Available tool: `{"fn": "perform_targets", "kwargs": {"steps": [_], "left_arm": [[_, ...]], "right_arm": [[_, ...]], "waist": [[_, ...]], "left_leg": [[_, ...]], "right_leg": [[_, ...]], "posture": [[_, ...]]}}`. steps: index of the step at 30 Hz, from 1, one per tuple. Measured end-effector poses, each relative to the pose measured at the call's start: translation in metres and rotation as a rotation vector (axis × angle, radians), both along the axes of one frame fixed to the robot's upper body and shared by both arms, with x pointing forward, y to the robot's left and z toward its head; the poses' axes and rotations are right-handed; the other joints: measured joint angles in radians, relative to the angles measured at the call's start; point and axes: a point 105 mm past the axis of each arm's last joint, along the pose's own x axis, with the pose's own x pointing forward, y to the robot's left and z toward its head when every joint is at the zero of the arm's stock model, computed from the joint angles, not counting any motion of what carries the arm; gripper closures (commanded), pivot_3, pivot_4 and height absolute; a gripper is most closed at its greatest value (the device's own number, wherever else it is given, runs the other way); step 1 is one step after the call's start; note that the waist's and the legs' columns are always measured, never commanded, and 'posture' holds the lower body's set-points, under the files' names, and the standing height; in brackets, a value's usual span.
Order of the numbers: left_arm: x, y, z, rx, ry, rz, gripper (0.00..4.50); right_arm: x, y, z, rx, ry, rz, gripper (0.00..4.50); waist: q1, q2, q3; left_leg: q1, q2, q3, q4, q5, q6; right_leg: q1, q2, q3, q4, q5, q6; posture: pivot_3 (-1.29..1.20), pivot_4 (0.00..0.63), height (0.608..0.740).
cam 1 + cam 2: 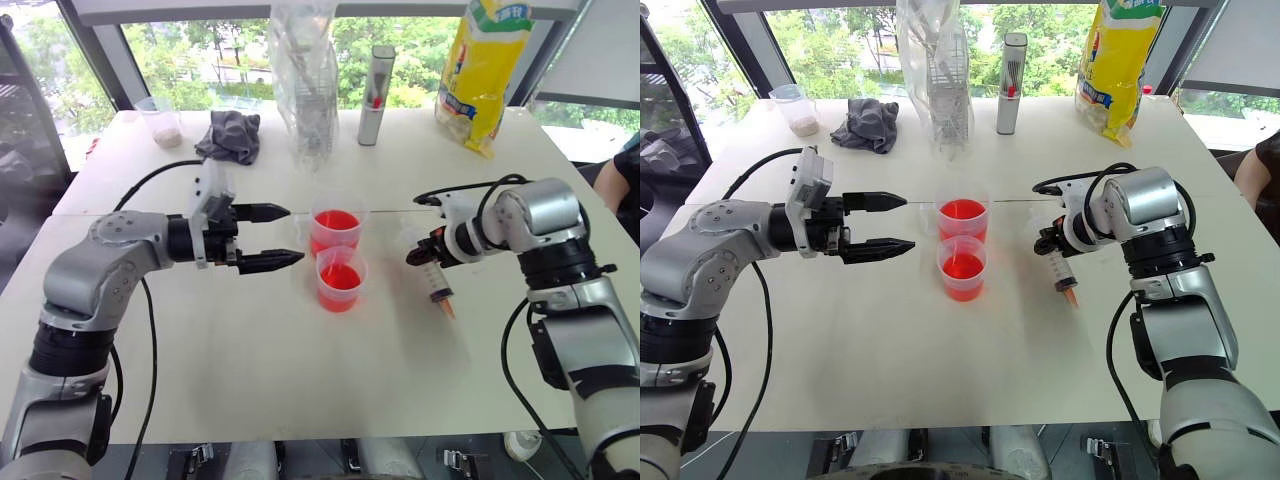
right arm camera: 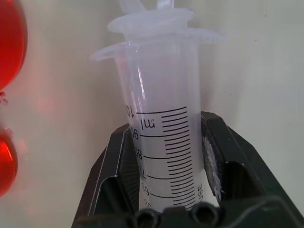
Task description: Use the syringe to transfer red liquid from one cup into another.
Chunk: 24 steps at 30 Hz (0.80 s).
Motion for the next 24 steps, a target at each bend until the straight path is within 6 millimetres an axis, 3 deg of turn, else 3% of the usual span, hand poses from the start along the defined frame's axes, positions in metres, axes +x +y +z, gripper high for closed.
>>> {"fn": "perform_targets", "kwargs": {"steps": [3, 11, 16, 22, 24], "left_arm": [[0.000, 0.001, 0.000, 0.005, -0.001, 0.003, 0.00], [-0.001, 0.003, 0.001, 0.012, 0.009, 0.005, 0.00], [0.000, 0.016, 0.002, 0.032, 0.011, 0.053, 0.00], [0.000, 0.030, 0.009, 0.044, -0.002, 0.095, 0.00], [0.000, 0.032, 0.010, 0.045, -0.006, 0.102, 0.00]], "right_arm": [[-0.001, 0.001, 0.001, 0.006, 0.000, 0.007, 0.05], [-0.011, -0.004, 0.034, -0.006, -0.108, 0.096, 0.05], [-0.030, -0.011, 0.075, -0.042, -0.251, 0.225, 0.05], [-0.072, 0.008, 0.123, 0.102, -0.424, 0.532, 0.05], [-0.082, 0.010, 0.127, 0.123, -0.464, 0.598, 0.05]], "waist": [[0.000, 0.000, 0.000], [0.002, 0.000, 0.000], [0.000, 0.000, 0.000], [0.001, 0.000, 0.001], [0.002, -0.001, 0.000]], "left_leg": [[0.000, 0.000, 0.000, 0.000, 0.000, 0.000], [0.000, 0.000, 0.000, 0.000, 0.000, 0.000], [0.000, 0.000, 0.000, -0.001, 0.000, 0.000], [0.001, 0.001, -0.001, -0.002, 0.000, 0.000], [0.001, 0.001, -0.001, -0.001, 0.000, 0.000]], "right_leg": [[0.000, 0.000, 0.000, 0.000, 0.000, 0.000], [0.000, 0.000, 0.000, 0.000, 0.000, 0.000], [0.000, 0.000, 0.000, -0.001, 0.000, 0.000], [0.000, 0.000, -0.001, -0.001, 0.000, 0.000], [0.002, -0.001, -0.001, -0.002, 0.000, 0.000]], "posture": [[0.00, 0.150, 0.740], [0.00, 0.150, 0.740], [0.00, 0.150, 0.740], [0.00, 0.150, 0.740], [0.00, 0.150, 0.740]]}}
